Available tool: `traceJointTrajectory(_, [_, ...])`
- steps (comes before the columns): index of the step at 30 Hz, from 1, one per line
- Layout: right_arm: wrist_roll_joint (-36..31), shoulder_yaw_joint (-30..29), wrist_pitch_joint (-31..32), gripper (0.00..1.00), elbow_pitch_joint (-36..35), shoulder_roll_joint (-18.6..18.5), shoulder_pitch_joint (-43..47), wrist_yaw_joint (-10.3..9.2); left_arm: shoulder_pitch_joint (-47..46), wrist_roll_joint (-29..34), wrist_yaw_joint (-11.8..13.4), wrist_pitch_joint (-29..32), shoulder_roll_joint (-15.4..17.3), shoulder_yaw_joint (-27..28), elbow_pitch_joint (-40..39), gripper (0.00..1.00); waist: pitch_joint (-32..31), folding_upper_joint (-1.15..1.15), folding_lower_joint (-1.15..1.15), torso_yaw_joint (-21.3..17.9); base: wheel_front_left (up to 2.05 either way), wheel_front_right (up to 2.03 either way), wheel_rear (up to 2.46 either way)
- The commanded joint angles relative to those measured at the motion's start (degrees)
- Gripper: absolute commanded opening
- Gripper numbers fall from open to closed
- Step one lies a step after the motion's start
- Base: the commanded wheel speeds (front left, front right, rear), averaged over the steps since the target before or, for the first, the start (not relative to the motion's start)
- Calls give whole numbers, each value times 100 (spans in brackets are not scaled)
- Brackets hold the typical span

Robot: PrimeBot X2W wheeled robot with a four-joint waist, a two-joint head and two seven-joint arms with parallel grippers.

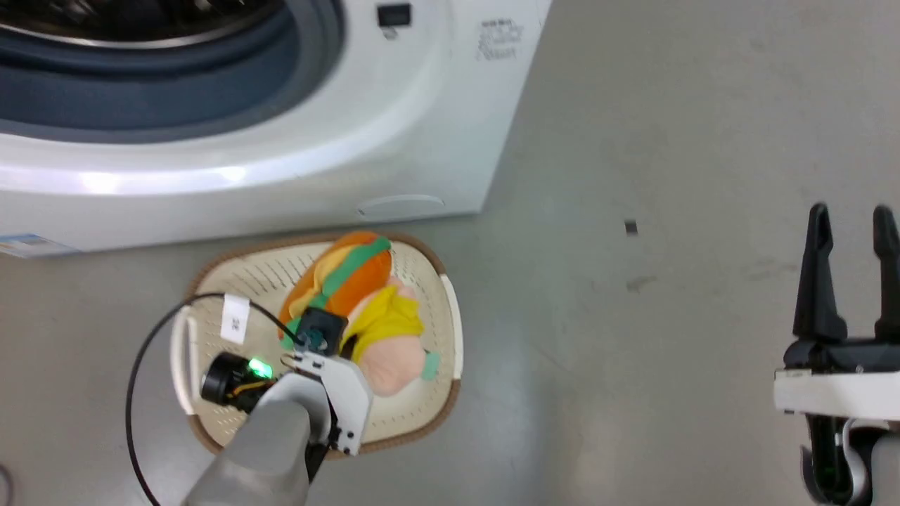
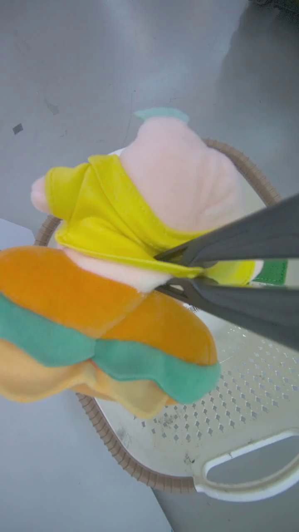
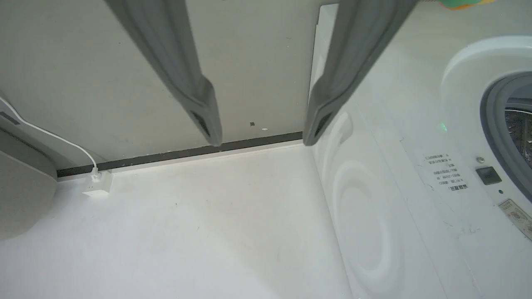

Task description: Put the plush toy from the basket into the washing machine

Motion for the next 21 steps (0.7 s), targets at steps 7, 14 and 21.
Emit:
traceJointTrajectory(7, [-138, -13, -24, 100, 92, -1, 477, -4, 598, -122, 151, -97, -24, 126, -789, 0, -1087, 0, 0, 520, 0, 0, 0])
traceJointTrajectory(14, [-190, -26, -24, 100, 169, -1, 829, -4, 1310, -168, 492, -99, 94, 510, -2020, 0, -1643, 0, 0, 741, 0, 0, 0])
traceJointTrajectory(21, [-205, -56, -24, 100, 186, -1, 1085, -4, 1984, -74, 808, -100, 203, 1007, -3301, 0, -1964, 0, 0, 889, 0, 0, 0])
